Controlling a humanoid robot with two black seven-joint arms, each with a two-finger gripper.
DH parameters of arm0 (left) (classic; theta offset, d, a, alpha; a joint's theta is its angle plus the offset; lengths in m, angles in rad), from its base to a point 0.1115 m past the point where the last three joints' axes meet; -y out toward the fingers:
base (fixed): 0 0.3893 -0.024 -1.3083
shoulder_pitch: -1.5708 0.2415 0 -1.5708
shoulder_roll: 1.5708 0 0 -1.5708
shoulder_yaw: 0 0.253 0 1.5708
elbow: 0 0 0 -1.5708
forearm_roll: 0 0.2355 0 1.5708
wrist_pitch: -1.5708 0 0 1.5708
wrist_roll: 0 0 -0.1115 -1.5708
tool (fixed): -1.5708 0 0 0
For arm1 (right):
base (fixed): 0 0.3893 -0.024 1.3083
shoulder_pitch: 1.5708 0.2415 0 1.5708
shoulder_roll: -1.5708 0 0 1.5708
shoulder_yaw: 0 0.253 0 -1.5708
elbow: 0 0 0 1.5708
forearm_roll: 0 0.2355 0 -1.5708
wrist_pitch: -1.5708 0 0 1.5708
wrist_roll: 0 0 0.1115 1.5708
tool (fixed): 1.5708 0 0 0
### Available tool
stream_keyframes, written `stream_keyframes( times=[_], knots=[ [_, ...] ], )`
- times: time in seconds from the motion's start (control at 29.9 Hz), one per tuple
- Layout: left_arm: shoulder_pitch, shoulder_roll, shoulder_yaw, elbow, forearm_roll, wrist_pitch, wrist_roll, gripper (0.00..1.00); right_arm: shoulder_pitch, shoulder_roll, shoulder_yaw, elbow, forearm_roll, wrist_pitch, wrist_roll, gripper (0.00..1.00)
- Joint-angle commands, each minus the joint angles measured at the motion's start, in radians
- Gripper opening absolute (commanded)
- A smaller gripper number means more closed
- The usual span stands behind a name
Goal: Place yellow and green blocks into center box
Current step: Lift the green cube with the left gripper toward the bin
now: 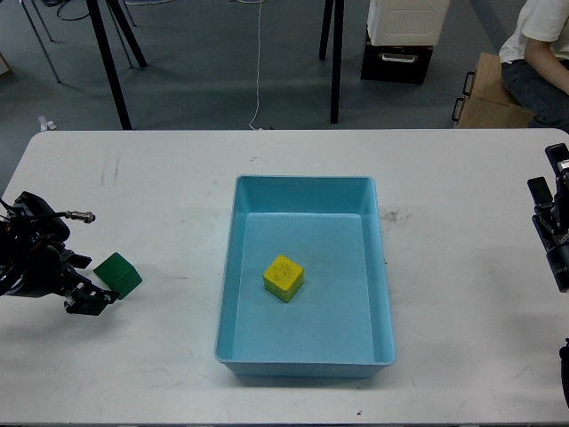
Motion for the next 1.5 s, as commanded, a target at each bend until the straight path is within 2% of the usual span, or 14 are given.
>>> stream_keyframes(
  times=[0.0,0.1,0.2,0.43,0.57,0.67,0.77,0.94,1.14,1.24,1.3,1.47],
  knots=[
    [-0.001,-0.025,0.000,0.025,0.000,0.005,0.000,0.88,-0.002,0.000,0.001,0.000,0.000,0.000,0.000,0.99],
    [-0.001,-0.031,0.000,0.027,0.000,0.011,0.000,0.79,-0.006,0.000,0.004,0.000,0.000,0.000,0.000,0.99],
    [0.000,-0.031,0.003,0.030,0.000,0.038,0.000,0.60,-0.006,0.001,0.004,0.000,0.000,0.000,0.000,0.99],
    [0.000,-0.028,0.006,0.055,0.000,0.112,0.000,0.26,-0.006,0.001,0.004,-0.001,0.000,0.000,0.000,0.99],
    [-0.004,-0.020,0.005,0.070,0.000,0.184,0.000,0.14,-0.006,0.001,0.004,-0.001,0.000,-0.002,0.000,0.99],
    [-0.041,-0.011,-0.011,0.071,0.000,0.265,0.000,0.11,-0.008,0.003,0.007,-0.001,0.000,-0.002,0.000,0.99],
    [-0.109,0.058,-0.028,0.055,0.000,0.325,0.000,0.10,-0.023,0.001,0.009,-0.003,0.000,-0.021,0.000,0.99],
    [-0.227,0.125,-0.029,-0.025,-0.201,0.329,0.000,0.10,-0.040,0.000,0.012,-0.012,0.000,-0.060,0.001,0.99],
    [-0.356,0.148,-0.028,-0.241,-0.290,0.321,0.000,0.10,-0.049,-0.002,0.014,-0.044,0.000,-0.101,0.000,0.99],
    [-0.371,0.109,-0.022,-0.310,-0.286,0.295,0.000,0.10,-0.048,-0.003,0.015,-0.054,0.000,-0.113,0.000,0.99],
    [-0.383,0.029,-0.020,-0.314,-0.272,0.261,0.000,0.10,-0.048,-0.005,0.015,-0.055,0.000,-0.124,0.000,0.99],
    [-0.419,-0.144,-0.008,-0.304,-0.094,0.068,0.000,0.11,-0.048,-0.005,0.015,-0.077,0.000,-0.153,0.000,0.99]
  ],
)
